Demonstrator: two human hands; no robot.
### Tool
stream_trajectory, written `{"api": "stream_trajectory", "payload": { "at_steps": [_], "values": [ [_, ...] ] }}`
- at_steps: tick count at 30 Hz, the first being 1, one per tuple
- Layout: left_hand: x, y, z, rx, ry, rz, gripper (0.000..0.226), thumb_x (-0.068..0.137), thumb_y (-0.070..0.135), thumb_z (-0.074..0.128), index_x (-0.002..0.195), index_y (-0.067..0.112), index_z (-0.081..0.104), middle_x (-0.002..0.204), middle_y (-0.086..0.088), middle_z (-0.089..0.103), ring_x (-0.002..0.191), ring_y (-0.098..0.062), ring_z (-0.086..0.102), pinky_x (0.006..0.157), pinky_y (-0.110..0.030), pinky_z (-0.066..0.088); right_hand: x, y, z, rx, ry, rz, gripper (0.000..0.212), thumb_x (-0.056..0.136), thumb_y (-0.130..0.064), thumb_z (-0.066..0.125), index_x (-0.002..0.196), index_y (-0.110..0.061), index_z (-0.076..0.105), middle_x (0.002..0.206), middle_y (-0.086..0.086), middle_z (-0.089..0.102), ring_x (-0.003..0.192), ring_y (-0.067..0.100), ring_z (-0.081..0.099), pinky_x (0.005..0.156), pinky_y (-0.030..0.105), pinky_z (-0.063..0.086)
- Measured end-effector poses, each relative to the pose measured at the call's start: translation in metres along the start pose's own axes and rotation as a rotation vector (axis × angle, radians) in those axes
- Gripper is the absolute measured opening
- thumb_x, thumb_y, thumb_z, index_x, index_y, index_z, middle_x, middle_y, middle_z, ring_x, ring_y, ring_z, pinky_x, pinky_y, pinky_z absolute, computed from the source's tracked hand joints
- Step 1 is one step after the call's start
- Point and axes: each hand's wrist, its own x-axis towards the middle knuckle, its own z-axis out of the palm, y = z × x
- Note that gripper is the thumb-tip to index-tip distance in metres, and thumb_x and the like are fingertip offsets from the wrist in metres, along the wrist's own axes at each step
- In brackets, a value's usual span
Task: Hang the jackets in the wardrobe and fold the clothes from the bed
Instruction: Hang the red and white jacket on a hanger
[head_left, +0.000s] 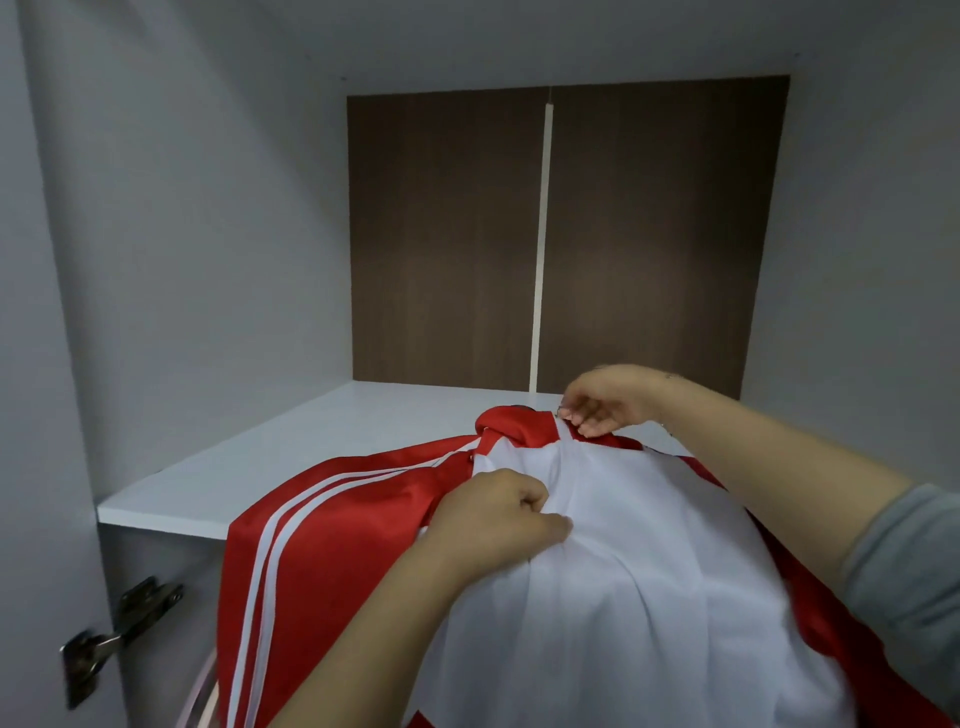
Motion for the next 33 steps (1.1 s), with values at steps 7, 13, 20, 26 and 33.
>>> {"api": "stream_trajectory", "payload": {
  "at_steps": [7, 13, 20, 26, 33],
  "values": [
    [0.008, -0.008, 0.003, -0.203, 0.071, -0.040, 0.045, 0.081, 0.048, 0.070, 0.052, 0.023, 0.046, 0.047, 0.011, 0.045, 0.046, -0.003, 0.043, 0.057, -0.024, 0.037, 0.039, 0.003, 0.005, -0.585, 0.010, -0.102, 0.040, 0.086, -0.054, 0.064, 0.096, -0.016, 0.063, 0.095, -0.003, 0.062, 0.090, 0.018, 0.060, 0.077, 0.032, 0.048],
    [0.009, -0.011, 0.007, -0.174, 0.102, -0.048, 0.034, 0.079, 0.044, 0.073, 0.063, 0.024, 0.050, 0.047, 0.013, 0.047, 0.047, -0.003, 0.042, 0.058, -0.026, 0.041, 0.054, 0.007, 0.022, -0.514, -0.012, -0.101, 0.044, 0.076, -0.060, 0.071, 0.092, -0.019, 0.066, 0.084, -0.003, 0.065, 0.076, 0.015, 0.062, 0.060, 0.028, 0.047],
    [0.000, -0.009, 0.005, -0.226, 0.095, -0.016, 0.029, 0.080, 0.039, 0.074, 0.072, 0.018, 0.056, 0.052, 0.011, 0.048, 0.051, -0.005, 0.043, 0.059, -0.027, 0.040, 0.044, -0.002, 0.036, -0.145, -0.142, -0.030, 0.023, 0.085, -0.030, 0.068, 0.074, -0.012, 0.062, 0.074, 0.005, 0.061, 0.063, 0.018, 0.056, 0.059, 0.026, 0.048],
    [-0.020, -0.009, -0.005, -0.387, 0.046, 0.054, 0.029, 0.082, 0.029, 0.077, 0.071, 0.013, 0.056, 0.057, 0.010, 0.045, 0.051, -0.005, 0.040, 0.054, -0.018, 0.035, -0.019, -0.016, 0.009, -0.078, 0.000, -0.416, 0.028, 0.094, -0.015, 0.062, 0.069, -0.008, 0.054, 0.041, -0.003, 0.053, 0.036, 0.009, 0.047, 0.037, 0.017, 0.035],
    [-0.061, -0.008, -0.018, -0.437, 0.151, 0.230, 0.009, 0.084, 0.022, 0.075, 0.085, 0.019, 0.067, 0.076, 0.017, 0.063, 0.066, 0.000, 0.051, 0.063, -0.010, 0.039, -0.133, -0.031, -0.008, -0.114, 0.180, -0.690, 0.014, 0.097, -0.016, 0.059, 0.091, -0.006, 0.050, 0.049, 0.001, 0.053, 0.037, 0.015, 0.040, 0.035, 0.022, 0.033]
  ]
}}
